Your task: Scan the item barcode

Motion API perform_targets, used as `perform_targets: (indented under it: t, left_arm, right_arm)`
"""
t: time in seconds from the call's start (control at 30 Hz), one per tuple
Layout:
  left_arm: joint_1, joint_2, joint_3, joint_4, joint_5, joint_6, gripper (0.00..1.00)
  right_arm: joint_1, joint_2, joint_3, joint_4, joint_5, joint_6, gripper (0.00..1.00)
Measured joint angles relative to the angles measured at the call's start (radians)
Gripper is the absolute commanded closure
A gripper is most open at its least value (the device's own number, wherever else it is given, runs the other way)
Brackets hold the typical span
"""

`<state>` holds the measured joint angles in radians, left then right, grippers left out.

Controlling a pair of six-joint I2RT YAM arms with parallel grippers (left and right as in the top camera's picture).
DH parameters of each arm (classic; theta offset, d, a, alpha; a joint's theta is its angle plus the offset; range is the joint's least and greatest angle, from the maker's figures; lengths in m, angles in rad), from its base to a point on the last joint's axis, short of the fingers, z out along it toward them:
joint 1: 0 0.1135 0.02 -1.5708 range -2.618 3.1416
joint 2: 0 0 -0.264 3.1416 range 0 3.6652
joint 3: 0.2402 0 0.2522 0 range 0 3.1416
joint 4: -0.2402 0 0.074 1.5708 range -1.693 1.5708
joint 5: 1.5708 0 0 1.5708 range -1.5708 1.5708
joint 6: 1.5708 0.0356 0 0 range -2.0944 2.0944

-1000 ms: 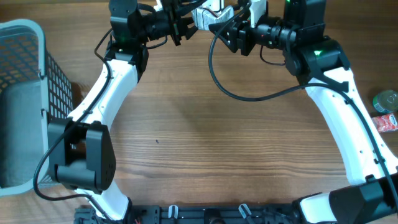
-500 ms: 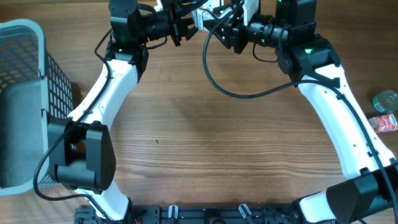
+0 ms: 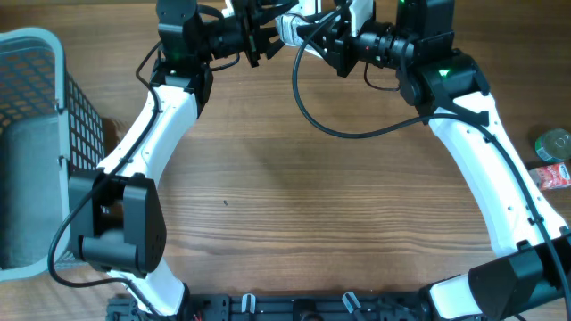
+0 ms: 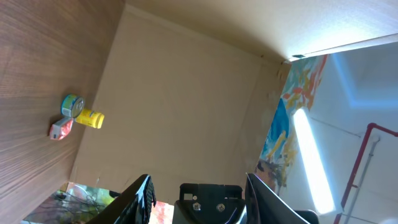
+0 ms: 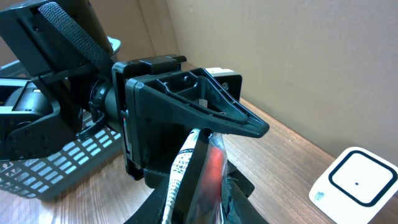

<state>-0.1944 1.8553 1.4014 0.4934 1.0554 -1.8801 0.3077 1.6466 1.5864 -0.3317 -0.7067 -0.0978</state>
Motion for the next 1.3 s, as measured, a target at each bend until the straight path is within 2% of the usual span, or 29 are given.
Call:
perform_targets:
  t: [0.1,0.33,0.4,0.73,0.93,1.1,1.3]
  left_arm:
    - [0.000,0.000,0.000,0.000,0.003,0.002,0.52]
    - [0.000,0.000,0.000,0.005,0.005,0.004,0.22]
    - [0.000,0.000,0.000,0.006,0.005,0.013,0.00]
    - [0.007,0.000,0.000,0.007,0.005,0.133,0.00]
    - [0.064,0.000,0.000,0.048,0.017,0.237,0.00]
    - [0.097,0.000,0.000,0.179,0.043,0.322,0.00]
    - [0.085,0.000,0.000,0.197,0.059,0.444,0.00]
  right_arm:
    - [0.000,0.000,0.000,0.000,-0.003,0.007,0.82]
    - [-0.001,0.004,0.000,-0.009,-0.036,0.047,0.89]
    - [0.000,0.005,0.000,-0.011,-0.044,0.057,0.91]
    - [-0.008,0.005,0.000,-0.004,-0.072,0.190,0.93]
    - [-0.075,0.005,0.000,-0.053,-0.113,0.303,0.93]
    - [-0.181,0.005,0.000,-0.078,-0.282,0.413,0.93]
    - [-0.260,0.005,0.000,-0.035,-0.631,0.575,0.95]
